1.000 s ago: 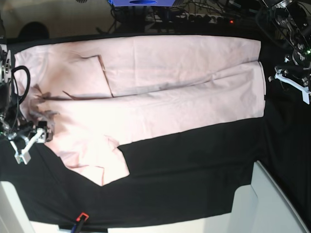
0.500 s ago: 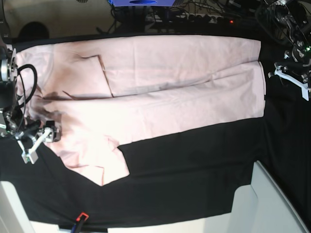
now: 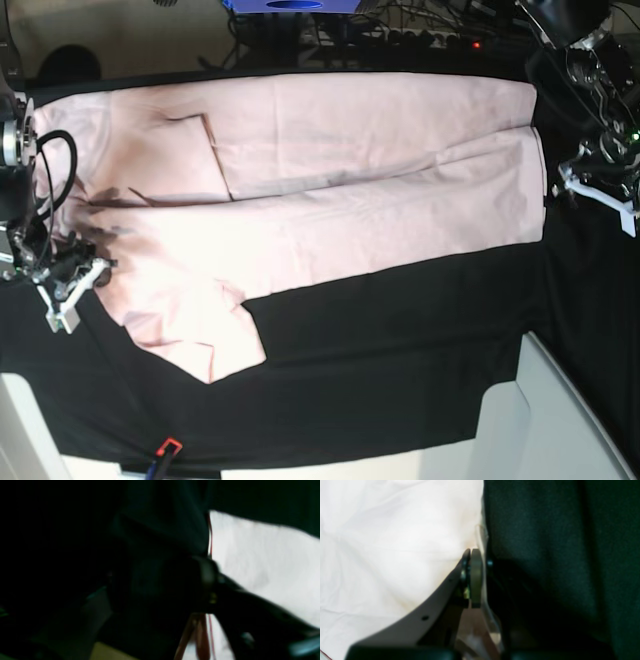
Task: Fold the T-shirt properly
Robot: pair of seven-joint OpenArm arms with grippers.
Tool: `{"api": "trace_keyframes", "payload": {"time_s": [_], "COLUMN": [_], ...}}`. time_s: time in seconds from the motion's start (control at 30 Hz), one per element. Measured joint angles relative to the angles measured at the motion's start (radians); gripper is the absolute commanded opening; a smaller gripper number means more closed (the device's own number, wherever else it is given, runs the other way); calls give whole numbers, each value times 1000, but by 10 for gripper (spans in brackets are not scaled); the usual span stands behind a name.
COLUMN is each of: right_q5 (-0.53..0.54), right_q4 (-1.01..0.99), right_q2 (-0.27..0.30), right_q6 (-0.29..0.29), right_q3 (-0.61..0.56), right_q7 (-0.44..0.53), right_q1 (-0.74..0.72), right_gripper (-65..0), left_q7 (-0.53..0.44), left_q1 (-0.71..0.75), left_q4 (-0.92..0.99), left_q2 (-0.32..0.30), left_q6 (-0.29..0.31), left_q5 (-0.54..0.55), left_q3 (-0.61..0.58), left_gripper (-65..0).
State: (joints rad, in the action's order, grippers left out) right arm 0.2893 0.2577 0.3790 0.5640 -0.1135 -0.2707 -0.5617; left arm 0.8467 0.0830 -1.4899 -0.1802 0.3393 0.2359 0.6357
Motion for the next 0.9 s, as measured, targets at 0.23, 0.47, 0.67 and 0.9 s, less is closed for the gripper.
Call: {"api": "trace_keyframes", "payload": {"time_s": [0.23,0.47,0.67,0.9], "right_q5": [0,0,0,14], "right_q4": [0,0,1,6], "right_q2": [2,1,1,6], "right_q6": [0,0,0,1], "right_q3": [0,0,0,0], "right_q7": [0,0,-3,15], "right_q1": [0,0,0,16], "right_gripper": [-650,-650,-650,-650], "left_q7": [-1,-5,-14,-135], "left_q1": [-179,-308,-423,-452], "left_q4": [208,356,582,723], "left_q2": [-53,-56,-87,-96], "left_q6": [-11,1,-12,-10], "left_q5": [-5,9,-16,-244], "left_q3": [-59,-163,-157,-147], "left_gripper": [-205,-207,-207,-208]}}
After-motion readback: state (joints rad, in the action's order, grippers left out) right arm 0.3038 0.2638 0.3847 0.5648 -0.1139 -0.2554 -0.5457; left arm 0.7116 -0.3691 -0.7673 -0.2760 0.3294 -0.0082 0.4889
